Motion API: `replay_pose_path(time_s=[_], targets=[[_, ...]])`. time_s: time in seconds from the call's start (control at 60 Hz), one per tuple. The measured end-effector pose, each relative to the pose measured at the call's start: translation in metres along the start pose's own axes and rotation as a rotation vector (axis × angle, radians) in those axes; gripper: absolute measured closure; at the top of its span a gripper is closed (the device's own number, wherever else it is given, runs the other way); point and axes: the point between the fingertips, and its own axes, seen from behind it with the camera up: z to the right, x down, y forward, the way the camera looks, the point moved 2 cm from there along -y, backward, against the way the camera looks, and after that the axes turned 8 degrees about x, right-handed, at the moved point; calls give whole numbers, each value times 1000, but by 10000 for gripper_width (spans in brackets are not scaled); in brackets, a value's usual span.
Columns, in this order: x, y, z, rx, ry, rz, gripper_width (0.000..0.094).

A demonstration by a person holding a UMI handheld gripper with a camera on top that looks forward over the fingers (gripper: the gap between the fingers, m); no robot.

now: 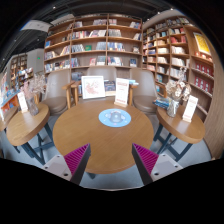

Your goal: Arrange mouse

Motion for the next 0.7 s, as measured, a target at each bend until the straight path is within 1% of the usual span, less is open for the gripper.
replay_pose_path(time_s=[0.317, 0.433, 0.567, 0.617, 0.7], targets=[[-2, -12, 3, 6, -32, 38, 85], [-1, -12, 6, 9, -8, 32, 83], [-11, -12, 13, 36, -35, 66, 82], [-9, -11, 12, 38, -38, 58, 84], [-8, -14, 11, 15, -18, 44, 85]])
